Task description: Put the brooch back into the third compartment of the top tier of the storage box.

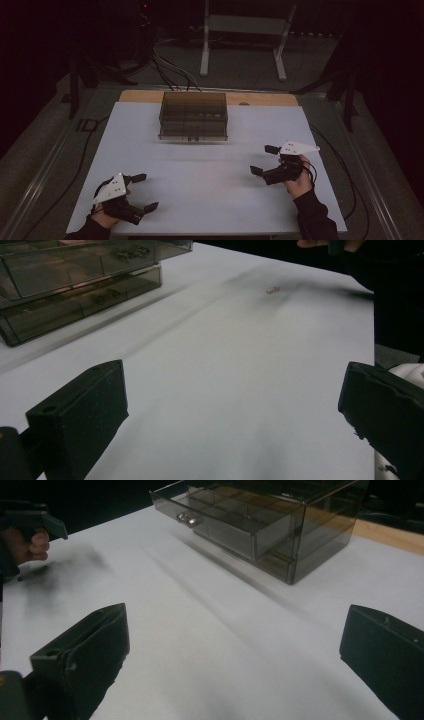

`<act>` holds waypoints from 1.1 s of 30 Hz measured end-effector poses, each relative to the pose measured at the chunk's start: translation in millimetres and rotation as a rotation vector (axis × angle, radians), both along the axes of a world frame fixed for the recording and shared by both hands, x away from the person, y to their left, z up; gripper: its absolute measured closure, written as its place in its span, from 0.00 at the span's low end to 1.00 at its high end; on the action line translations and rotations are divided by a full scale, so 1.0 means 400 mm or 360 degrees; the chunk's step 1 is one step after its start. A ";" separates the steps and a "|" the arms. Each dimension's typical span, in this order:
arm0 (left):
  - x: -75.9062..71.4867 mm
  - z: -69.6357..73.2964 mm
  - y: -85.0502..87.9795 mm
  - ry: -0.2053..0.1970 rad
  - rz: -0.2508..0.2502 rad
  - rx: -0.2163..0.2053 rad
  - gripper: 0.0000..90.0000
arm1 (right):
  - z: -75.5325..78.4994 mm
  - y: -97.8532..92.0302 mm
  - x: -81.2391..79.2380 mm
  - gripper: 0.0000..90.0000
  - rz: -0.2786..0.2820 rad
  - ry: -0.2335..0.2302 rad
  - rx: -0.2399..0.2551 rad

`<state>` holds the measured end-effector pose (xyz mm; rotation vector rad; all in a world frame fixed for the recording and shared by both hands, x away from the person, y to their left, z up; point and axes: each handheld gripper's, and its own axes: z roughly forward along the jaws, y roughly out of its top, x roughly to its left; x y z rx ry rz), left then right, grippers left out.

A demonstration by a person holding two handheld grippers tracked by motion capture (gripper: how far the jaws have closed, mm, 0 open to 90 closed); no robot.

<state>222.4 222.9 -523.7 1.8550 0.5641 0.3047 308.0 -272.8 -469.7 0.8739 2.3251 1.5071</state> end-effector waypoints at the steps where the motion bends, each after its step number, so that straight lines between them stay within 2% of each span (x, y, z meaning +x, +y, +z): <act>1: 0.000 0.000 0.000 0.0000 0.0000 0.0001 0.01 | -0.004 -0.001 0.003 0.00 -0.0004 0.0016 -0.0008; 3: -0.001 0.001 0.000 0.0000 -0.0003 -0.0002 0.01 | -0.018 -0.005 0.012 0.00 0.0000 0.0054 -0.0022; 6: -0.001 0.000 0.000 0.0001 0.0000 -0.0002 0.01 | -0.027 -0.007 0.016 0.00 -0.0010 0.0049 -0.0030; 7: -0.001 0.000 0.000 0.0001 -0.0001 0.0002 0.01 | -0.034 -0.007 0.018 0.00 -0.0022 0.0061 -0.0069; 9: -0.001 0.001 0.000 0.0000 -0.0003 -0.0001 0.01 | -0.036 -0.008 0.018 0.00 -0.0037 0.0069 -0.0090; 11: -0.001 0.000 0.001 0.0002 0.0003 0.0000 0.01 | -0.043 -0.011 0.021 0.00 -0.0034 0.0120 -0.0085; 14: -0.002 0.001 0.000 -0.0004 0.0000 0.0005 0.01 | -0.056 -0.015 0.024 0.00 -0.0058 0.0163 -0.0121; 16: -0.001 0.001 0.001 0.0000 0.0003 -0.0005 0.01 | -0.064 -0.016 0.026 0.00 -0.0098 0.0174 -0.0132; 24: -0.003 0.001 -0.001 0.0002 -0.0005 0.0003 0.01 | -0.084 -0.031 0.027 0.00 -0.0131 0.0216 -0.0134; 25: -0.003 0.001 -0.001 -0.0002 -0.0005 0.0004 0.01 | -0.085 -0.032 0.026 0.05 -0.0134 0.0208 -0.0151; 27: -0.003 0.001 0.000 0.0000 -0.0004 0.0003 0.01 | -0.086 -0.034 0.024 0.08 -0.0151 0.0203 -0.0159; 28: -0.003 0.001 0.000 0.0002 -0.0003 -0.0001 0.01 | -0.092 -0.034 0.023 0.15 -0.0146 0.0232 -0.0186; 31: -0.002 0.001 -0.001 0.0002 -0.0006 0.0002 0.01 | -0.098 -0.031 0.021 0.18 -0.0144 0.0248 -0.0222; 32: -0.002 0.001 -0.001 0.0003 -0.0004 0.0001 0.01 | -0.103 -0.030 0.021 0.27 -0.0137 0.0274 -0.0249; 33: -0.002 0.001 -0.001 0.0003 -0.0003 0.0001 0.01 | -0.103 -0.030 0.021 0.27 -0.0137 0.0274 -0.0249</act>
